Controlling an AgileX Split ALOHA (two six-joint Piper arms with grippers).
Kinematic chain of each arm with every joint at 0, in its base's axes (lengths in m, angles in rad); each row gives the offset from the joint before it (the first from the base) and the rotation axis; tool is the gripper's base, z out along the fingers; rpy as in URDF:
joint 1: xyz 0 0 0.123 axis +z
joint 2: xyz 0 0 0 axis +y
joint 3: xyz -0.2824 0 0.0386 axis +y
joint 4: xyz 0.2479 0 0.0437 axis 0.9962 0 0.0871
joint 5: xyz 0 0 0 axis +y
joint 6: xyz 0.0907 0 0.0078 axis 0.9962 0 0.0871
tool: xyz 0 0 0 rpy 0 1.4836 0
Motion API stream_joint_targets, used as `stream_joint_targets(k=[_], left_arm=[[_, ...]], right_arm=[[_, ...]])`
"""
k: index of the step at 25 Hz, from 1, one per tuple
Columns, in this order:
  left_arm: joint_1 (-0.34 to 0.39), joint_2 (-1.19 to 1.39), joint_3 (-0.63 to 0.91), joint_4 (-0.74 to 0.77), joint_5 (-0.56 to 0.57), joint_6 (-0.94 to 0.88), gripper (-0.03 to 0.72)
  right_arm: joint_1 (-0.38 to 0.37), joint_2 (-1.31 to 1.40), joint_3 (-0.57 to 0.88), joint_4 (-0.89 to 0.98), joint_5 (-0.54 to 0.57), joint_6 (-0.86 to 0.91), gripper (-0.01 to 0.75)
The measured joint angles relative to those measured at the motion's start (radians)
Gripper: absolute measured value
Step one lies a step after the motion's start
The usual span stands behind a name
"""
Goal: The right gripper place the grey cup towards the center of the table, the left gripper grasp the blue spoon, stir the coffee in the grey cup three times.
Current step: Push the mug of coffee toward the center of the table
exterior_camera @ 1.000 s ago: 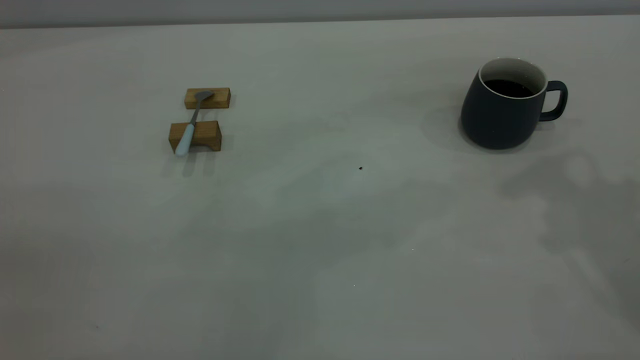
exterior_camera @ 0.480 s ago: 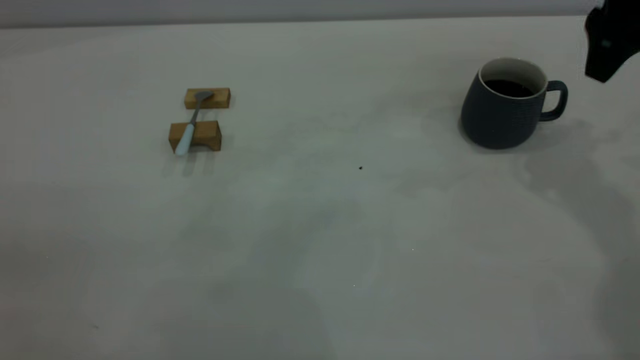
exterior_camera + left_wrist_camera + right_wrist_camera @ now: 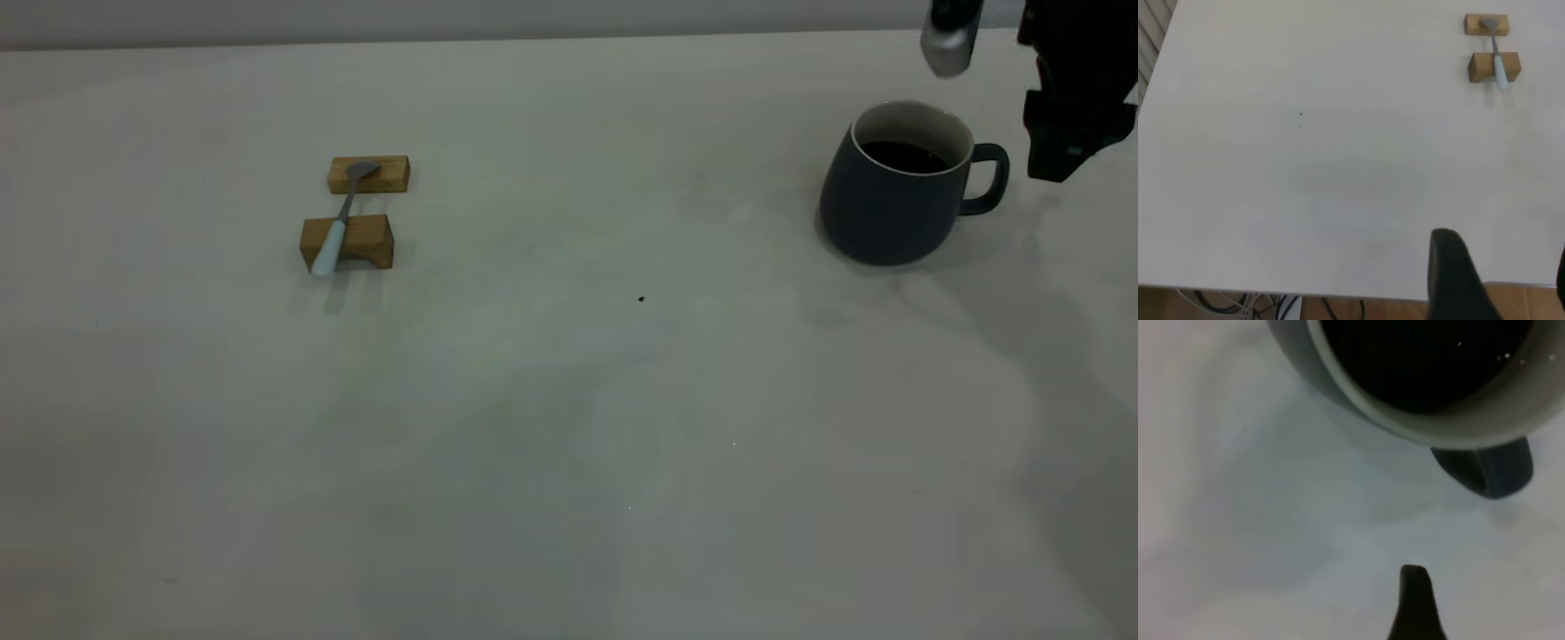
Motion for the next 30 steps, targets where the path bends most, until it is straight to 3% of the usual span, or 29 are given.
stream_joint_targets(k=[8,16,30], left_arm=[[0.000,0.000,0.000,0.000,0.000,0.000,0.446],[0.000,0.000,0.000,0.000,0.000,0.000,0.446],[0.000,0.000,0.000,0.000,0.000,0.000,0.446]], right_arm=[[0.007,0.059,0.000,-0.051,-0.125,-0.009,0.593],[0.045,0.080,0.000,-0.085,-0.159,-0.014,0.593],[0.245,0.082,-0.001,0.112,-0.191,-0.008,0.593]])
